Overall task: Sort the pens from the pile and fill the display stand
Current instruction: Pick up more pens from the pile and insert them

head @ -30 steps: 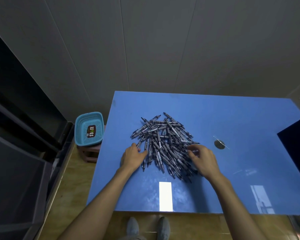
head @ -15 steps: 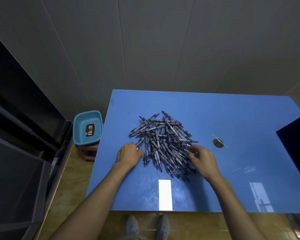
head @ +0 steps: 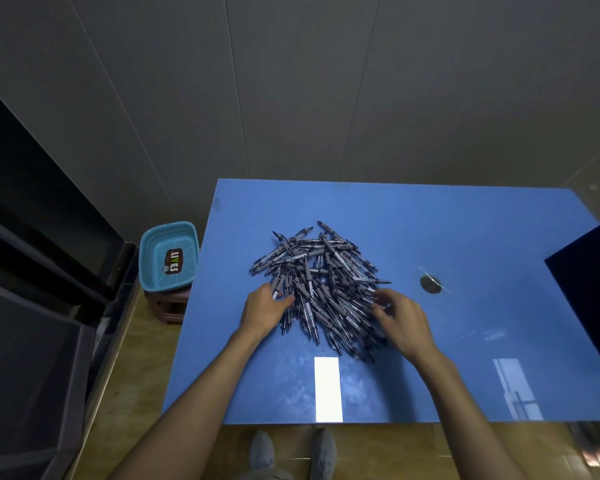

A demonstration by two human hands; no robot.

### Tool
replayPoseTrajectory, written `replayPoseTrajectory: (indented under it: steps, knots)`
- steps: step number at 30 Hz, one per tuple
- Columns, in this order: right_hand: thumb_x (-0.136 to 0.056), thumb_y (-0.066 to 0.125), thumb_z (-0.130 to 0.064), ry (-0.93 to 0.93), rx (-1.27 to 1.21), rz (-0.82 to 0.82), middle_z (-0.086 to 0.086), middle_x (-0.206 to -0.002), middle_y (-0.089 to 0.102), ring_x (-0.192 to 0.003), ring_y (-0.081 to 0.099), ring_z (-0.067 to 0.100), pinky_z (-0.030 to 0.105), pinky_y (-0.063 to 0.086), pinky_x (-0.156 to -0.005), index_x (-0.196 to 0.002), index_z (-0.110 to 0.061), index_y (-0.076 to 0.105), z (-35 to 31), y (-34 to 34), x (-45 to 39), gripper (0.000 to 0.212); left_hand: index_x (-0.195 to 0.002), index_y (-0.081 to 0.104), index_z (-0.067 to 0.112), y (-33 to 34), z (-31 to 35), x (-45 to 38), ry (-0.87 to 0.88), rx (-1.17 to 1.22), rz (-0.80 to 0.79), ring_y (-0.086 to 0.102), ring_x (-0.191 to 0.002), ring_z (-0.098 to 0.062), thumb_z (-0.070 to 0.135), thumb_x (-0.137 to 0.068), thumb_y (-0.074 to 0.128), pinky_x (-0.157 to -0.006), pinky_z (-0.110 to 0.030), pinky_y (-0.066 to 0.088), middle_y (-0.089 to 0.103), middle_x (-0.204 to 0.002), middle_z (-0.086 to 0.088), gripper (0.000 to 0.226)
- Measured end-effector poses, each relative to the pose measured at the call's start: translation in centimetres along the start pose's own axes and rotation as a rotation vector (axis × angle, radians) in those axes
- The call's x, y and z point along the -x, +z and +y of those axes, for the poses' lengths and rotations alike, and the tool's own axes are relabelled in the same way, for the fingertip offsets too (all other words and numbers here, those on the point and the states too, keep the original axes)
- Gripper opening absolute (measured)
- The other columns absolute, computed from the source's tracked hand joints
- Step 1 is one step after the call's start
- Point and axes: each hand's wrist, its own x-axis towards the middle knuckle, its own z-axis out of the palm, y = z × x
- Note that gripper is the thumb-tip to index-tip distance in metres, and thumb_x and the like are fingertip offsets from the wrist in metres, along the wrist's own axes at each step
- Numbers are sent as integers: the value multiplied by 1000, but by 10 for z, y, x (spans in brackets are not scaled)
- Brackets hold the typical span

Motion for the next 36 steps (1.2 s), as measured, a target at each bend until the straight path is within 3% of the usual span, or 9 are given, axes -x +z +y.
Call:
replayPoseTrajectory:
  steps: [5,8,13,21,26,29,32,34,36]
  knots:
    - [-94,62,-28,25,0,1,-7,-107,72,-91,68,17,32,49,-79,-113,-25,68,5,-1,2,20,-76,60,15,-3,7,1,-58,-72,37,65,-72,-23,44,-75,71,-68,-36,57,66,-77,-4,32]
    - [-94,62,-28,29,3,1,-6,-107,72,-91,68,18,32,49,-79,-113,-24,68,6,0,3,20,-68,52,13,-6,10,3,-98,-121,56,58,-64,-21,44,-74,74,-57,-30,45,62,-73,-4,38]
    - [-94,63,-24,24,-5,-6,-5,-105,73,-93,68,18,32,49,-80,-111,-21,69,3,2,4,19,-72,52,15,-12,11,6,-125,-224,32,58,-68,-22,43,-73,77,-53,-27,37,60,-76,-3,38]
    - [-94,64,-23,18,-14,-8,-6,-104,73,-93,68,18,31,48,-79,-109,-22,69,-4,5,7,17,-71,54,14,-24,4,8,-124,-336,-18,60,-70,-23,44,-69,73,-55,-26,41,59,-75,-1,36]
    - [-93,62,-24,-19,14,-26,-5,-107,73,-93,68,20,36,52,-83,-109,-22,70,-18,13,4,18,-72,56,19,-33,-15,16,-62,-278,-53,56,-59,-17,38,-71,69,-52,-24,38,56,-63,4,24]
    - [-93,60,-23,-94,36,-43,-2,-108,73,-97,68,23,38,53,-84,-109,-20,70,-38,19,-3,19,-86,66,24,-42,-24,15,-21,-192,-34,63,-75,-20,41,-78,75,-55,-26,40,65,-75,5,21]
    - [-94,59,-24,-172,43,-36,-2,-112,73,-99,68,21,38,54,-86,-116,-18,70,-62,23,-12,25,-98,69,25,-49,-35,7,21,75,8,65,-81,-19,42,-84,78,-68,-34,50,71,-84,0,24]
    - [-95,60,-26,-193,28,-32,-3,-113,73,-99,68,19,40,55,-87,-117,-19,69,-74,26,-17,26,-85,63,26,-53,-33,6,56,199,53,57,-68,-13,37,-85,80,-63,-30,46,66,-75,1,20]
    - [-95,59,-27,-202,19,-21,-4,-111,73,-97,68,17,41,56,-87,-118,-21,69,-81,29,-21,26,-69,50,25,-53,-26,7,78,291,174,40,-58,-11,31,-83,83,-56,-30,34,48,-62,5,36]
